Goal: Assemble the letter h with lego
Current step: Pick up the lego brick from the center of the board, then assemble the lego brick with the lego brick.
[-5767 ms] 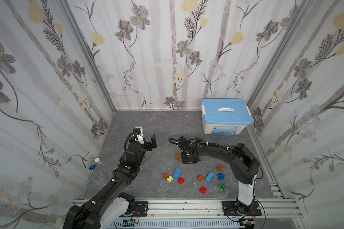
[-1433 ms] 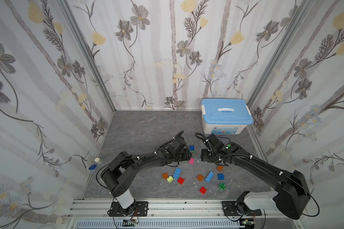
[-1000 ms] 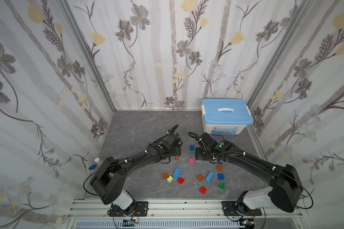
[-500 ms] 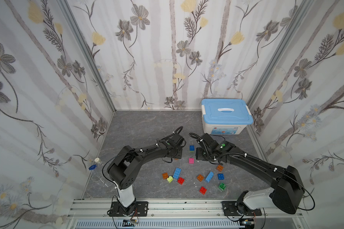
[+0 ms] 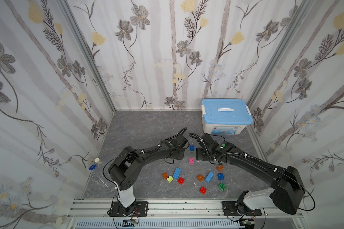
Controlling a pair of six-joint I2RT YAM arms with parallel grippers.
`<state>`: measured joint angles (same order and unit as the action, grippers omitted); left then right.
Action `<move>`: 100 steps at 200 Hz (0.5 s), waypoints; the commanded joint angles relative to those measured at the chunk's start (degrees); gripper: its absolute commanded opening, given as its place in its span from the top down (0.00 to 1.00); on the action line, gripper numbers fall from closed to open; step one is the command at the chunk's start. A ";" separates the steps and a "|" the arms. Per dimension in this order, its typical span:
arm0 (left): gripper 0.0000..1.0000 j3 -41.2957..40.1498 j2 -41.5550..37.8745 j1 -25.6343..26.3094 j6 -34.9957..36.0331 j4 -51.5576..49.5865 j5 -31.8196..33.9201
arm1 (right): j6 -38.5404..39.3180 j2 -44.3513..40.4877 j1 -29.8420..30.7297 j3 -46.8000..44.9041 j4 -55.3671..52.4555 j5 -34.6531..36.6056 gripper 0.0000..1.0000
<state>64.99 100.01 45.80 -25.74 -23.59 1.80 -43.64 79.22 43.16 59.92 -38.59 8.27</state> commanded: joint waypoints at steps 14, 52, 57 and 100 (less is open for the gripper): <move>0.79 -2.03 -5.32 -0.76 -0.93 3.52 -14.26 | 16.04 -3.53 -0.26 -4.95 13.12 -8.51 0.37; 0.79 -3.36 -6.30 -2.89 -7.36 9.85 -34.87 | 34.13 -13.75 1.61 -18.78 32.21 -15.62 0.36; 0.79 -3.46 -6.48 -2.95 -7.94 10.40 -36.13 | 36.41 -14.86 2.06 -20.25 34.38 -15.47 0.36; 0.77 -3.12 -8.20 -3.68 -10.39 13.32 -43.97 | 46.55 -16.30 3.39 -25.64 42.60 -9.53 0.34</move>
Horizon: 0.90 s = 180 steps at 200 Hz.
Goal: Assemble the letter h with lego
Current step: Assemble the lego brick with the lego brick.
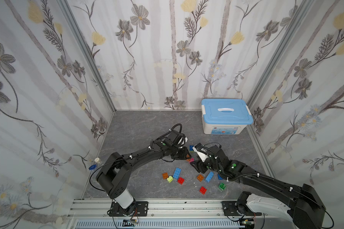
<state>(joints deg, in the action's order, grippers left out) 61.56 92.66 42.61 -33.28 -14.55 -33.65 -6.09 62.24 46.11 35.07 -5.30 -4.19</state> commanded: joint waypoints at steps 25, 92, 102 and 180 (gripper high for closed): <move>0.78 1.09 -0.84 -0.44 -2.80 4.58 -11.71 | 8.29 1.67 0.47 -1.95 13.07 5.52 0.33; 0.76 1.70 -1.15 -0.51 -0.49 2.89 -15.11 | 9.95 -0.10 0.43 -3.08 14.05 1.75 0.62; 0.75 1.89 -1.34 -0.47 0.33 2.04 -14.88 | 9.94 -0.26 0.39 -2.88 13.43 1.18 0.66; 0.36 -0.46 -5.91 -2.88 0.38 2.47 -7.52 | 6.38 0.90 0.33 -0.91 6.36 -0.47 0.79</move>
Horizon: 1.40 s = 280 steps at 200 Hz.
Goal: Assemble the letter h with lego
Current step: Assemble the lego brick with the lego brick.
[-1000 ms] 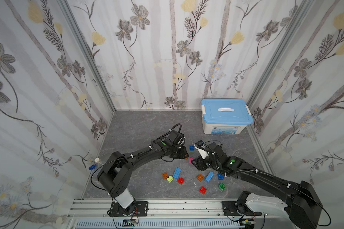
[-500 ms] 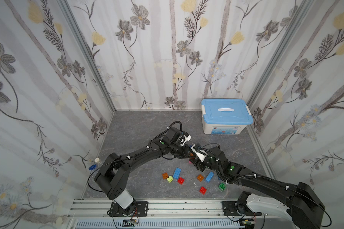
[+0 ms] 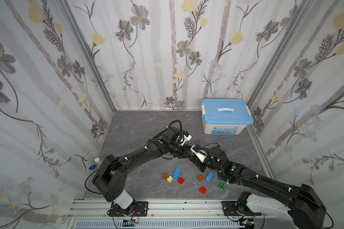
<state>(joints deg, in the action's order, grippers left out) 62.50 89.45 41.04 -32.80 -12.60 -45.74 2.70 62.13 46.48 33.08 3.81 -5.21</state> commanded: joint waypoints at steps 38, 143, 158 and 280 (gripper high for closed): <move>0.11 -4.80 -10.17 -4.46 0.05 -1.04 23.73 | -13.35 6.57 -0.01 5.92 -11.25 4.71 0.76; 0.09 -25.43 -21.09 -5.65 3.87 8.05 59.81 | -57.40 29.97 4.50 30.70 -42.97 23.46 0.73; 0.09 -27.00 -20.02 -5.70 4.92 8.77 62.48 | -59.07 33.03 5.15 32.77 -44.95 24.20 0.73; 0.09 -31.59 -22.29 -5.78 7.18 11.35 70.03 | -62.85 41.16 5.08 35.86 -43.11 21.21 0.71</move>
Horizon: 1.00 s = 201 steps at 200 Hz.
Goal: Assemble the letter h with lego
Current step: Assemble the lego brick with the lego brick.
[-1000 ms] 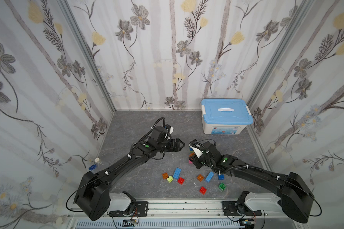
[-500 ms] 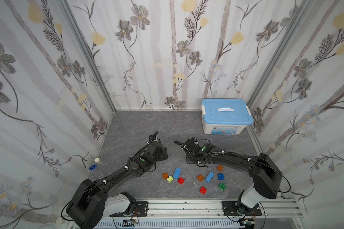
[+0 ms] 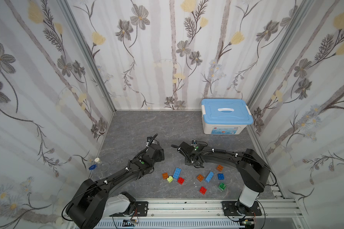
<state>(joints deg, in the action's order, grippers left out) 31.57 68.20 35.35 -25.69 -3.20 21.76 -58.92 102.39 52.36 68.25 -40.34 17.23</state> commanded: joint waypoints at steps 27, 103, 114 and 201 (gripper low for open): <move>0.09 -1.07 -1.80 -0.13 0.03 2.00 3.03 | -0.60 1.48 -1.63 1.44 0.78 -1.43 0.71; 0.09 -1.08 -1.40 -0.07 -0.03 2.06 3.38 | 0.54 3.48 -2.61 2.19 0.43 -3.62 0.69; 0.09 -0.96 -1.24 -0.08 0.03 2.07 3.45 | 0.72 3.67 -2.74 2.31 0.35 -3.70 0.69; 0.09 -0.82 -1.16 -0.12 -0.04 2.13 3.03 | 1.70 5.84 -2.93 3.10 -0.24 -4.50 0.66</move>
<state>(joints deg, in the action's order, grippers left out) 30.61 66.89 35.35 -25.71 -2.76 23.97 -57.23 107.50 49.43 70.96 -39.33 13.23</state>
